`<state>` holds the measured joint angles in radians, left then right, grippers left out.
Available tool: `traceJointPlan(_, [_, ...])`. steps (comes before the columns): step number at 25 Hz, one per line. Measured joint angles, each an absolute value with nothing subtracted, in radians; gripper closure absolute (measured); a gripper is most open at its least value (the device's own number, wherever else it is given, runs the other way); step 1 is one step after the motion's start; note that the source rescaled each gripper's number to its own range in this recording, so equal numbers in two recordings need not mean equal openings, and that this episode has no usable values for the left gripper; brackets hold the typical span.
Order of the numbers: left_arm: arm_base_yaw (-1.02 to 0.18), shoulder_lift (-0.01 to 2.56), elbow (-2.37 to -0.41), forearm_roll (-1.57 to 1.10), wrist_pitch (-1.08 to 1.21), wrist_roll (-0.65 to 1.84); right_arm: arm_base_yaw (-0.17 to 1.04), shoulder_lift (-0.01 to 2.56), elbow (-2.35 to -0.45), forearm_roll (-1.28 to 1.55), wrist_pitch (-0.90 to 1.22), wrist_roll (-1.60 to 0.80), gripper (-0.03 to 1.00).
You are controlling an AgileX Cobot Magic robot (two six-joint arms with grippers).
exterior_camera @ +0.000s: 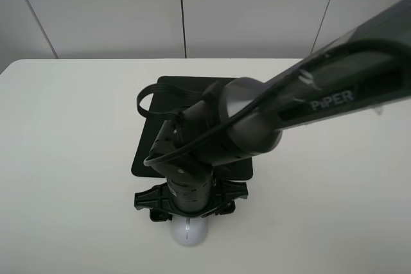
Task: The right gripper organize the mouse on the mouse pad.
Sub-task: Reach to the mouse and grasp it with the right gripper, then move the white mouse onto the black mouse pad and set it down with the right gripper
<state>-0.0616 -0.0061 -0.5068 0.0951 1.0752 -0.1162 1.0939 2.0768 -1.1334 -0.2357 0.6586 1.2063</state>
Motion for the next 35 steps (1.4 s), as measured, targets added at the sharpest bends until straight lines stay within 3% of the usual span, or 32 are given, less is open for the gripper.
traceJointPlan(3, [-0.062,-0.006,-0.507,0.095,1.075,-0.116,1.094,2.077,-1.133,-0.236,0.659,1.206,-0.01])
traceJointPlan(4, [-0.062,-0.006,-0.507,0.095,1.075,-0.116,1.094,2.077,-1.133,-0.236,0.659,1.206,0.06])
traceJointPlan(6, [-0.062,-0.006,-0.507,0.095,1.075,-0.116,1.094,2.077,-1.133,-0.236,0.659,1.206,0.35])
traceJointPlan(9, [-0.062,-0.006,-0.507,0.095,1.075,-0.116,1.091,2.077,-1.133,-0.235,0.658,1.206,0.97])
traceJointPlan(35, [-0.062,-0.006,-0.507,0.095,1.075,-0.116,1.087,2.072,-1.149,-0.233,0.706,1.206,0.97])
